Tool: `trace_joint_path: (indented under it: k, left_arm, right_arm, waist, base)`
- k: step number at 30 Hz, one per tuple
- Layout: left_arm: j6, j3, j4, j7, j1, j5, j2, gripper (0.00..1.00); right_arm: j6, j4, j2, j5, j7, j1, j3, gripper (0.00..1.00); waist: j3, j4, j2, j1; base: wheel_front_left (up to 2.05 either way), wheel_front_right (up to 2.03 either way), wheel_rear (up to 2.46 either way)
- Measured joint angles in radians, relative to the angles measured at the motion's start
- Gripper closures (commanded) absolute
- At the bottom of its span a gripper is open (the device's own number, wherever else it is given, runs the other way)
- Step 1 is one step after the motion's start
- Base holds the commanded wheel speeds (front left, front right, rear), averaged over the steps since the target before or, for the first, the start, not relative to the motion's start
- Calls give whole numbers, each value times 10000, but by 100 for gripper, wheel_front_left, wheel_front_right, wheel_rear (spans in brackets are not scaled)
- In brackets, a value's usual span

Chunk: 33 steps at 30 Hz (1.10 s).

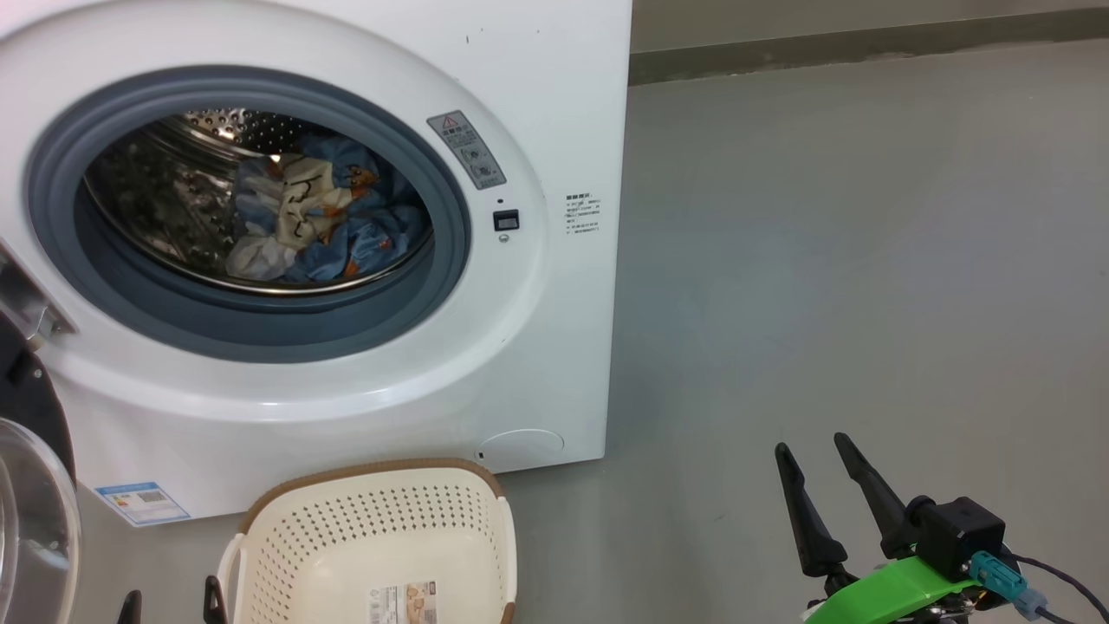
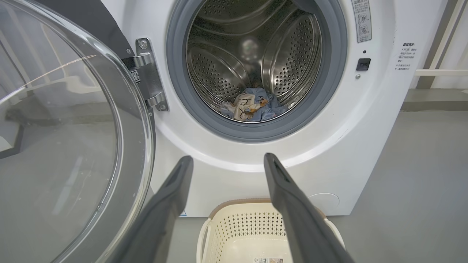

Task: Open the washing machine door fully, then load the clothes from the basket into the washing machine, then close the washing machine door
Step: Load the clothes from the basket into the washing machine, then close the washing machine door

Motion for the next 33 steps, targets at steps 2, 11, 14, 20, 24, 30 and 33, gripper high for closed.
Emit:
trace_joint_path:
  k: [2, 11, 14, 20, 24, 30, 33]
  left_arm:
    - [0, -29, 0, 0, 0, 13, 0, 0]
    - [-2, -121, 33, 0, 27, 100, -4, 0]
    - [-2, -119, 81, 0, 27, 98, -4, 0]
    - [-2, -119, 132, 0, 27, 84, -4, 0]
    - [-2, -119, 134, 0, 27, 79, -4, 0]
    - [-2, -123, 132, 0, 27, 77, -4, 0]
    - [-2, -123, 127, 0, 27, 75, -4, 0]
  right_arm:
    - [0, 0, 0, 0, 0, 0, -10, 0]
    - [0, 2, 0, -48, 0, 1, -33, 0]
    - [0, 2, 0, -77, 0, 1, -33, 0]
    - [0, -6, 0, -468, 0, 1, -35, 0]
    - [0, -6, 0, -500, 0, 1, -54, 0]
    - [0, -12, 0, -518, 0, 1, -88, 0]
    - [0, -17, 0, -518, 0, 1, -100, 0]
  waist:
    - [-20, -3, 0, 0]
    - [-70, 29, 0, 0]
    - [-71, 38, 0, 0]
    - [-38, 37, 0, 0]
    - [-21, 28, 0, 0]
    - [-8, 24, 0, 0]
    - [-6, 26, 0, 0]
  base:
    - [0, 0, 0]
    - [0, 0, 0]
    - [0, 0, 0]
    - [0, 0, 0]
    - [0, 0, 0]
    - [0, 0, 0]
    - [0, 0, 0]
